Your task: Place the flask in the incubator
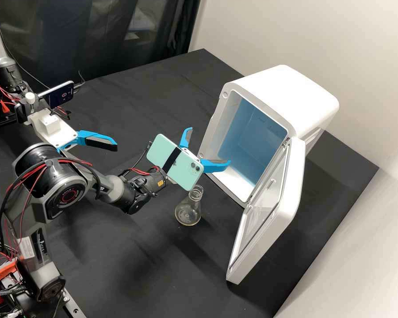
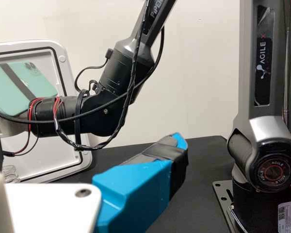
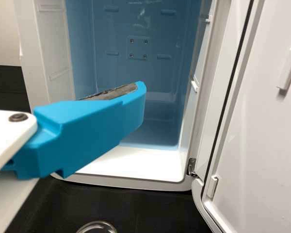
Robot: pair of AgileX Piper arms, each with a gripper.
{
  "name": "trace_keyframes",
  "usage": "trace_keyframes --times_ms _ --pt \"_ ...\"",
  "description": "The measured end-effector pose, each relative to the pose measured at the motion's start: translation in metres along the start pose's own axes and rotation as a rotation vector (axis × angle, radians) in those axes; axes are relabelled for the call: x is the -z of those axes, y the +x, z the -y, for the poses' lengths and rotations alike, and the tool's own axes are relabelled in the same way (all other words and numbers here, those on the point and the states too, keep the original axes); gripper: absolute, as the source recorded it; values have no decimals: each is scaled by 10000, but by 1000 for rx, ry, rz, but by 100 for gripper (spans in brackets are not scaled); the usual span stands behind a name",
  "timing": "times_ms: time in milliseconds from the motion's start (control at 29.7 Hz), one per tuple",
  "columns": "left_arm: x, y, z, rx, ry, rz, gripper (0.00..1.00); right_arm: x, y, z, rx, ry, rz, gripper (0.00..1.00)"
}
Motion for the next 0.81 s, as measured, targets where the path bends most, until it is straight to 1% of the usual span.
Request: trace_keyframes --times_ms 437,505,572,774,807 --pt "0 0 0 0 0 0 100 0 0 0 0 0 0 100" --pt "10 7 22 6 1 -2 100 0 0 0 0 0 0 100" --pt "34 21 69 21 3 -7 100 0 0 0 0 0 0 100" --pt "254 50 222 72 2 -76 100 0 0 0 0 0 0 100" --pt "295 50 238 78 -3 -89 100 0 0 0 0 0 0 100"
